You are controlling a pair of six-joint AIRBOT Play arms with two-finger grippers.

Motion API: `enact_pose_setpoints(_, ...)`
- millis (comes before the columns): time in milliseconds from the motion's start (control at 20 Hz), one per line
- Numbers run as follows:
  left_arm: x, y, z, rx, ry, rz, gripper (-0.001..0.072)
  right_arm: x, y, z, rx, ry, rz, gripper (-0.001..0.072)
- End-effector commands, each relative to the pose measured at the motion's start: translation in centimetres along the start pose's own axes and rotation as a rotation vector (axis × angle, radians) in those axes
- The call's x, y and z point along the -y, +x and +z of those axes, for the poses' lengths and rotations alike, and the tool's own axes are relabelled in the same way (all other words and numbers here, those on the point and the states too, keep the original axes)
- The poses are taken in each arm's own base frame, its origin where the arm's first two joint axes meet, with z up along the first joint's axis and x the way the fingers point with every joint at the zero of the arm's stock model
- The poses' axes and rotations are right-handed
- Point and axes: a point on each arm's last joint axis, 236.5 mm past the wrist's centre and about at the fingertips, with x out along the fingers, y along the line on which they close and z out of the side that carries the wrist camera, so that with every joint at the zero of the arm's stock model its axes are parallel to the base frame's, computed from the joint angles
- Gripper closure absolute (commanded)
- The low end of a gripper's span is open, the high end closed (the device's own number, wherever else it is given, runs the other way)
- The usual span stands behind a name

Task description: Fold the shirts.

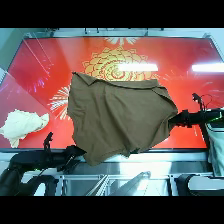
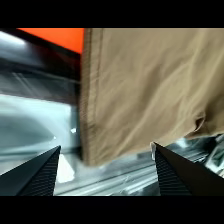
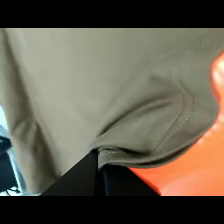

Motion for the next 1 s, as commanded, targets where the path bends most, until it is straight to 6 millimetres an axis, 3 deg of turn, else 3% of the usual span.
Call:
enact_pose_setpoints(0, 0.1, 1.8, 1.7, 0.073, -0.014, 0.010, 0.0073, -1.0, -0.1, 0.5, 0.022, -0.009, 0.035, 0.0687)
enact_pose_setpoints(100, 0.7, 2.7, 1.4, 0.044, 0.055, 0.048, 0.0266, -1.0, -0.1, 0.5, 0.022, -0.009, 0.035, 0.0687)
enact_pose_setpoints(250, 0.8, 4.6, 0.2, -0.028, 0.125, 0.126, 0.0286, -1.0, -0.1, 0.5, 0.022, -0.009, 0.035, 0.0687)
enact_pose_setpoints(300, 0.8, 5.2, -0.4, -0.060, 0.148, 0.150, 0.0527, -1.1, -0.1, 0.5, 0.020, -0.009, 0.042, 0.0687)
enact_pose_setpoints(350, 1.3, 5.7, -0.8, -0.089, 0.179, 0.162, 0.0686, -1.5, -0.1, 0.3, 0.013, -0.009, 0.059, 0.0687)
enact_pose_setpoints(450, 4.5, 5.8, -1.0, -0.132, 0.287, 0.130, 0.0687, -3.5, -0.4, 0.4, 0.019, -0.030, 0.132, 0.0688)
enact_pose_setpoints(550, 10.4, 3.8, -0.3, -0.122, 0.408, 0.021, 0.0686, -7.4, -1.8, 2.3, 0.121, -0.101, 0.246, 0.0688)
enact_pose_setpoints(650, 17.9, -1.7, 2.0, 0.006, 0.531, -0.138, 0.0687, -13.0, -4.9, 5.2, 0.299, -0.215, 0.378, 0.0688)
enact_pose_setpoints(700, 21.5, -5.9, 3.5, 0.117, 0.582, -0.219, 0.0686, -16.4, -7.2, 6.3, 0.385, -0.291, 0.454, 0.0688)
enact_pose_setpoints(750, 25.0, -11.6, 5.3, 0.275, 0.638, -0.296, 0.0686, -20.6, -10.3, 7.1, 0.476, -0.389, 0.539, 0.0688)
enact_pose_setpoints(850, 29.4, -24.1, 7.5, 0.602, 0.722, -0.375, 0.0686, -29.2, -17.2, 7.3, 0.669, -0.600, 0.680, 0.0688)
enact_pose_setpoints(900, 30.4, -30.1, 7.7, 0.753, 0.764, -0.359, 0.0686, -33.4, -20.7, 6.4, 0.774, -0.725, 0.729, 0.0688)
enact_pose_setpoints(950, 30.8, -34.7, 7.4, 0.869, 0.795, -0.318, 0.0686, -37.4, -24.2, 5.1, 0.885, -0.844, 0.750, 0.0688)
